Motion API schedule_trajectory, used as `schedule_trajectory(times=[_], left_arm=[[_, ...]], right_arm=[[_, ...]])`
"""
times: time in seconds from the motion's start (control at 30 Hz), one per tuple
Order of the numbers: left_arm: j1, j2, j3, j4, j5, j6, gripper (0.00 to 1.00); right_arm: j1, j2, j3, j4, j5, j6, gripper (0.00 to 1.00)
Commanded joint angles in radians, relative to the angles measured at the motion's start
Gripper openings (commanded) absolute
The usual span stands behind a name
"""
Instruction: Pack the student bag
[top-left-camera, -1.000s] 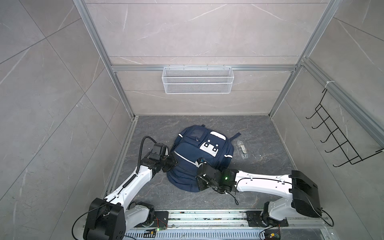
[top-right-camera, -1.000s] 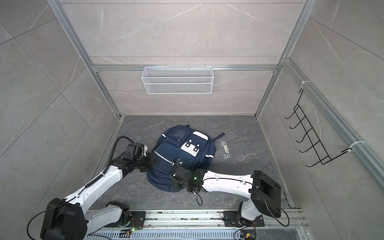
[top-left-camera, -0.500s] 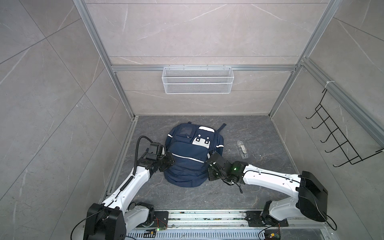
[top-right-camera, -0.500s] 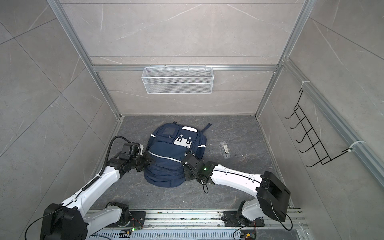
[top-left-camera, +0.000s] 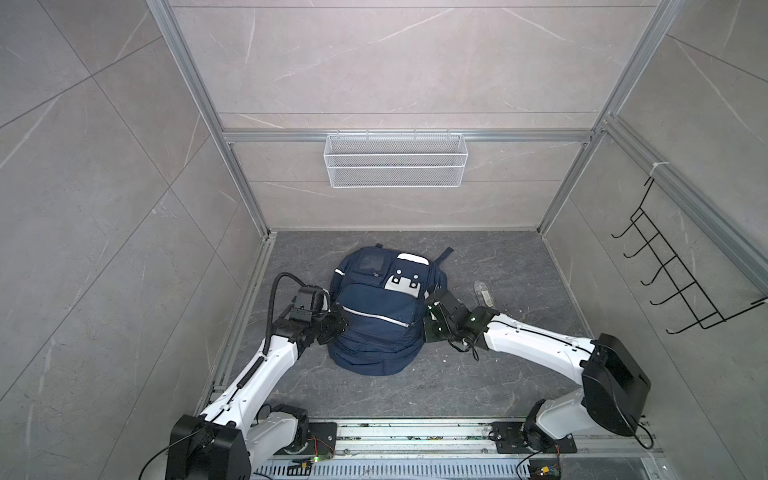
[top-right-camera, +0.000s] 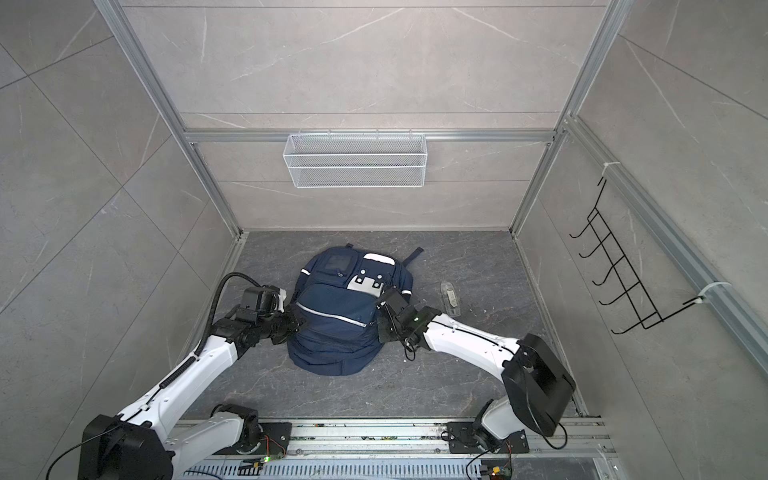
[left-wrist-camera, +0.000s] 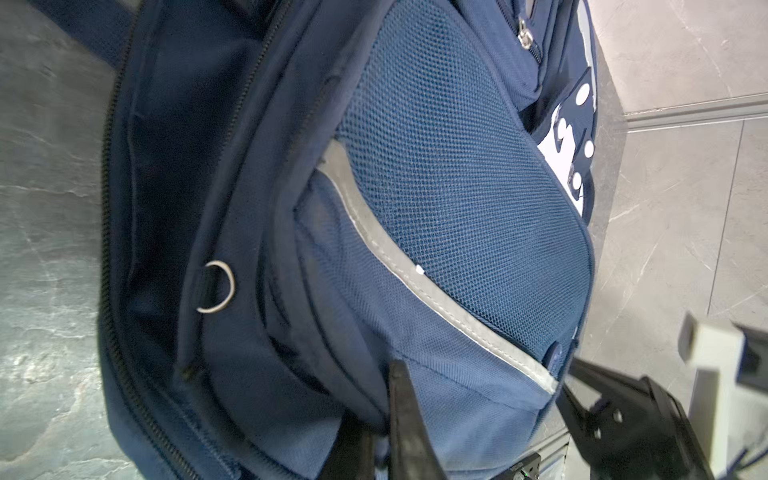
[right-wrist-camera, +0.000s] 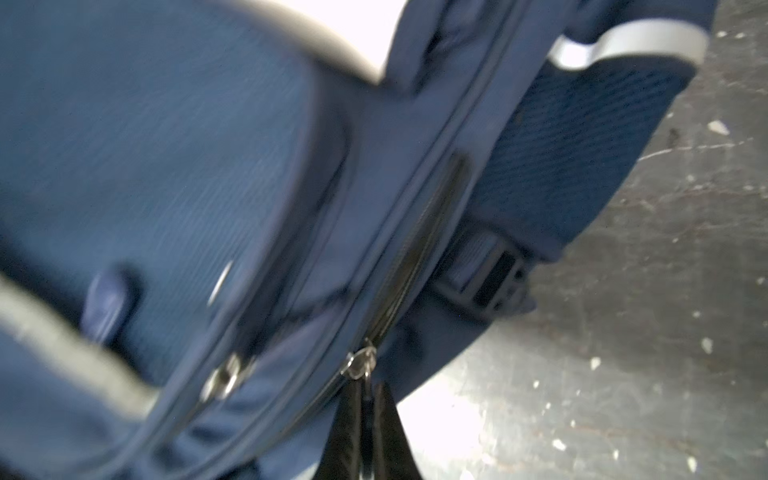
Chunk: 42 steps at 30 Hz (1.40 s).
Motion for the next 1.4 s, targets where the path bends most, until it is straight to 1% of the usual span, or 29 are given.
schedule_trajectory(times=[0.0, 0.1, 0.2, 0.4, 0.5, 0.9, 1.0, 1.07, 1.13, 1.23, 1.37], left_arm=[[0.024, -0.046, -0.017, -0.078, -0.047, 0.069, 0.00], [0.024, -0.061, -0.026, -0.087, -0.048, 0.067, 0.00], [0.024, -0.069, -0.033, -0.088, -0.047, 0.064, 0.00], [0.023, -0.060, -0.028, -0.081, -0.040, 0.061, 0.00], [0.025, -0.048, -0.023, -0.076, -0.038, 0.061, 0.00], [0.024, -0.036, -0.016, -0.072, -0.052, 0.060, 0.00], [0.024, -0.025, -0.015, -0.063, -0.047, 0.057, 0.00], [0.024, -0.015, -0.015, -0.054, -0.036, 0.055, 0.00], [0.024, -0.009, -0.016, -0.047, -0.030, 0.055, 0.00], [0.024, -0.004, -0.025, -0.034, -0.023, 0.047, 0.00], [0.021, 0.002, -0.045, -0.005, -0.009, 0.018, 0.00]], right_arm=[[-0.090, 0.077, 0.089, -0.078, 0.073, -0.028, 0.00], [-0.134, 0.122, 0.149, -0.084, 0.063, -0.035, 0.00], [-0.154, 0.145, 0.181, -0.093, 0.057, -0.034, 0.00], [-0.156, 0.112, 0.138, -0.087, 0.050, -0.029, 0.00], [-0.156, 0.086, 0.111, -0.088, 0.074, -0.038, 0.00], [-0.171, 0.157, 0.185, -0.112, 0.090, -0.070, 0.00], [-0.171, 0.140, 0.176, -0.106, 0.064, -0.068, 0.00], [-0.171, 0.113, 0.139, -0.078, 0.016, -0.069, 0.00], [-0.170, 0.081, 0.096, -0.043, -0.033, -0.070, 0.04], [-0.168, 0.043, 0.046, -0.020, -0.062, -0.067, 0.11], [-0.164, -0.013, 0.016, -0.043, -0.061, -0.081, 0.12]])
